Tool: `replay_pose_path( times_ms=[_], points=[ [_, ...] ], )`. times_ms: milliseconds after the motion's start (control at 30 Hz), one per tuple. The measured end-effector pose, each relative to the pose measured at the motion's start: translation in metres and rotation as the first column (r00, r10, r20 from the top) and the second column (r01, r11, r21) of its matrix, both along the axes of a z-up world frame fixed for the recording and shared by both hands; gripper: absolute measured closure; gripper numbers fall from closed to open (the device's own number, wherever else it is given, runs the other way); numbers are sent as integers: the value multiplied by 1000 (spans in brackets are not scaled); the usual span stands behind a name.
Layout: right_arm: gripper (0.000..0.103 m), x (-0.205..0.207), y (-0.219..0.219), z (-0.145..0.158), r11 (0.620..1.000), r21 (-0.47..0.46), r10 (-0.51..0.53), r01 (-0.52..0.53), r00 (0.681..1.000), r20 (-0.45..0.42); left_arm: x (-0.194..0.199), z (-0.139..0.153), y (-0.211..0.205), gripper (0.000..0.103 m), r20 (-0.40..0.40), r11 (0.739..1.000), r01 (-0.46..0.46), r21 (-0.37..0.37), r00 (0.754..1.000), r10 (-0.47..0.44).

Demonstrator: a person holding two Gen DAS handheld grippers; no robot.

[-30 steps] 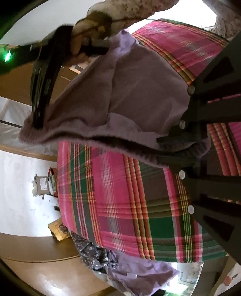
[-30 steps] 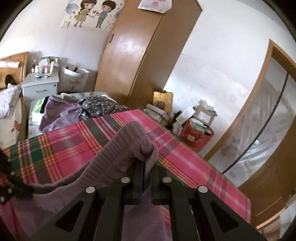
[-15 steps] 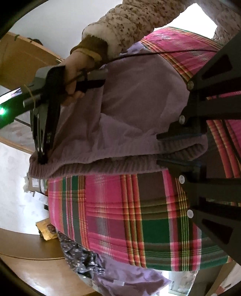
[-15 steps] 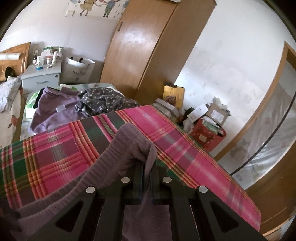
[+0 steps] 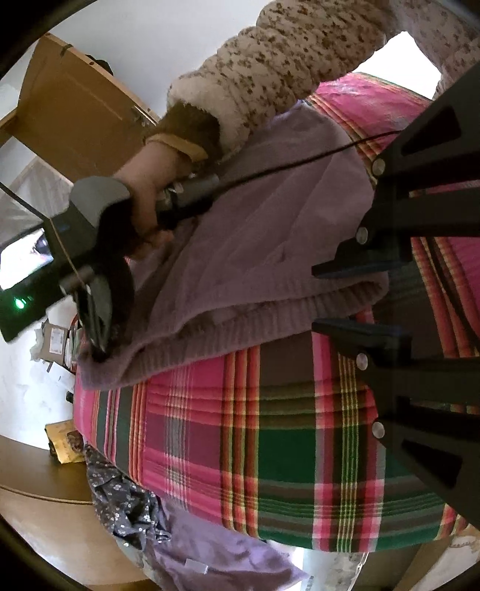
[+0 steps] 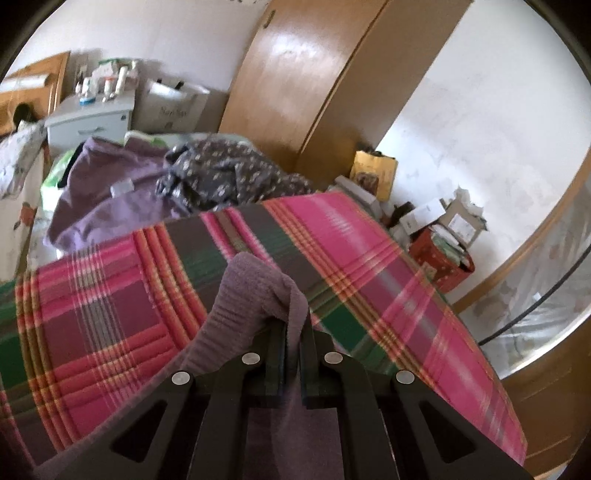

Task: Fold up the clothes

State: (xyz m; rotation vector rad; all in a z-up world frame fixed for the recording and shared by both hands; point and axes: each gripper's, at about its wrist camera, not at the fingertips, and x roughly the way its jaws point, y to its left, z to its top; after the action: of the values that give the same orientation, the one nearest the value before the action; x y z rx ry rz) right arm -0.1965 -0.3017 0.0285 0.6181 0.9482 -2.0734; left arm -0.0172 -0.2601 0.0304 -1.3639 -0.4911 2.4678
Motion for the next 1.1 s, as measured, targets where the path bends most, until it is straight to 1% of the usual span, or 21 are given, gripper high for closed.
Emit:
replay_pose_path(
  times_ms=[67, 133, 167, 200, 233, 267, 400, 500, 700, 800, 900, 967, 1100],
  points=[
    [96, 1, 3, -2, 1000, 2, -2, 2, 1000, 23, 1, -2, 1, 71, 19, 1000, 0, 4, 1000, 0],
    [92, 1, 7, 0, 1000, 4, -11, 11, 999, 41, 1, -3, 3, 70, 28, 1000, 3, 7, 1000, -3],
    [85, 2, 9, 2, 1000, 3, -16, 15, 999, 42, 2, -3, 3, 70, 33, 1000, 0, 14, 999, 0],
    [76, 2, 12, 4, 1000, 2, -20, 20, 999, 43, 3, -3, 2, 70, 41, 1000, -3, 23, 999, 2],
    [71, 3, 14, 7, 1000, -1, -25, 25, 999, 48, 4, -3, 1, 70, 48, 999, -6, 32, 999, 5],
    [69, 3, 18, 10, 1000, -6, -30, 30, 998, 56, 5, -3, 2, 69, 53, 999, -8, 34, 999, 6],
    [68, 9, 35, 24, 998, -36, -53, 56, 996, 69, 12, -2, 4, 69, 65, 1000, -10, 30, 998, 8],
    [68, 16, 52, 31, 996, -60, -60, 65, 995, 83, 17, 1, 5, 69, 52, 1000, -4, 27, 999, 3],
    [68, 36, 86, 32, 994, -76, -74, 83, 992, 104, 12, 9, 8, 69, 11, 999, -2, -39, 1000, 2],
    [68, 43, 105, 32, 990, -95, -94, 106, 988, 125, 3, 9, 6, 69, 11, 999, -34, -37, 999, 35],
    [68, 48, 127, 33, 981, -126, -122, 145, 977, 172, -5, 9, 5, 69, -11, 1000, -21, -20, 1000, 21],
    [68, 51, 142, 32, 975, -142, -142, 172, 969, 203, -14, 5, 6, 70, 2, 1000, -13, 5, 1000, 13],
    [68, 58, 164, 30, 966, -155, -167, 205, 959, 228, -16, 4, 8, 70, -8, 1000, 11, 22, 1000, -11]
  ],
)
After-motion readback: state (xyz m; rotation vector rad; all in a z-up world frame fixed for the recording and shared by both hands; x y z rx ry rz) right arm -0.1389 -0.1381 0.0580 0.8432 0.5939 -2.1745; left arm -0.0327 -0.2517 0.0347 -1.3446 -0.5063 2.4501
